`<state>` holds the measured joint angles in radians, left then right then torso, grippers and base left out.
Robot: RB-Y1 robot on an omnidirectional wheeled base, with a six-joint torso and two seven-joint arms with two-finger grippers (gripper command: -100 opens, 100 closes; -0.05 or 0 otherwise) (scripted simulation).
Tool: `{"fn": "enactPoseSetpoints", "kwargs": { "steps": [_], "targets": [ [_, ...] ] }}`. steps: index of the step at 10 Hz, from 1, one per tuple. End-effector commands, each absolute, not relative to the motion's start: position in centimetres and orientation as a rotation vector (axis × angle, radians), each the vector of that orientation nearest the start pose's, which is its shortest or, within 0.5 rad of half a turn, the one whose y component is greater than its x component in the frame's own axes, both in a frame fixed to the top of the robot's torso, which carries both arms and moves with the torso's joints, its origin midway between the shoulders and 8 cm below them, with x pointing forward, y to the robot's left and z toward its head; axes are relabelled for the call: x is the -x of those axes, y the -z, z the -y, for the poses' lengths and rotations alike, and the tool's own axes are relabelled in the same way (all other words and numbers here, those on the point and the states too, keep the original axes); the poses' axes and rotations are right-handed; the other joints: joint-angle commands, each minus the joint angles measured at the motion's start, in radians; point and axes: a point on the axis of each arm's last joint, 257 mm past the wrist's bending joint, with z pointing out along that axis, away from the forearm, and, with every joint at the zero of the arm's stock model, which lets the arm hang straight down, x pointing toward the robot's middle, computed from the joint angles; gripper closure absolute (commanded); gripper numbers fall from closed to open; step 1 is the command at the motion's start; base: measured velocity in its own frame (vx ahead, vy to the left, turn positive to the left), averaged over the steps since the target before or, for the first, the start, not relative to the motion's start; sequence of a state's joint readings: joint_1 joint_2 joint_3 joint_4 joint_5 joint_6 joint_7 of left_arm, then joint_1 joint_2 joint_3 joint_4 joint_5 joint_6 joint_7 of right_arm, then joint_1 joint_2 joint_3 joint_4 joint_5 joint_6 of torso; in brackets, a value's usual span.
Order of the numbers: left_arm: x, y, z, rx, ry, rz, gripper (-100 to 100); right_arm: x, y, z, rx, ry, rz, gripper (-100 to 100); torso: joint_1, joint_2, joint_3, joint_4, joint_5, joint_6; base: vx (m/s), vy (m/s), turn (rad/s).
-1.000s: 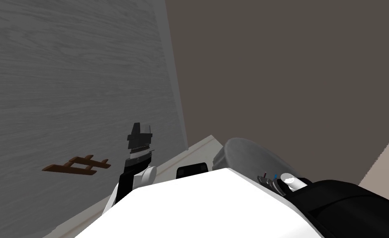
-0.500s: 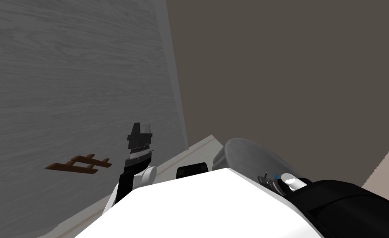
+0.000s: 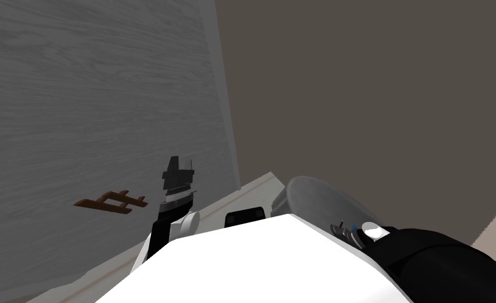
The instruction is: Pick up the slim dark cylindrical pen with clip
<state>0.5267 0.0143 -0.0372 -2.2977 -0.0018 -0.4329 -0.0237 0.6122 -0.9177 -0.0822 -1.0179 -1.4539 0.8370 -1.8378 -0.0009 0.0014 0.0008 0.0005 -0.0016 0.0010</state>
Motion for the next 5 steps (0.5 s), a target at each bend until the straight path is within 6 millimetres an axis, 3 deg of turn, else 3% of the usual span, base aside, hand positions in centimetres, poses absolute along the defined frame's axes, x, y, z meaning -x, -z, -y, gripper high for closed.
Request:
{"fn": "enactPoseSetpoints", "kwargs": {
  "steps": [1,4,5],
  "targets": [
    [-35.14,-1.01,-26.97,0.702,1.291,-0.683,0,0.30,48.76,59.38,2.516,0.057,-1.800,100,0.000,0.000,0.000,0.000,0.000,0.000,-0.024,-0.011,0.064],
    [-35.14,-1.01,-26.97,0.702,1.291,-0.683,0,0.50,48.58,58.98,2.508,0.050,-1.806,100,0.000,0.000,0.000,0.000,0.000,0.000,-0.019,-0.010,0.039],
    [-35.14,-1.01,-26.97,0.702,1.291,-0.683,0,0.49,48.57,58.95,2.506,0.051,-1.809,0,0.000,-0.001,-0.001,0.000,0.000,0.001,0.000,0.000,0.000]
  ]
}}
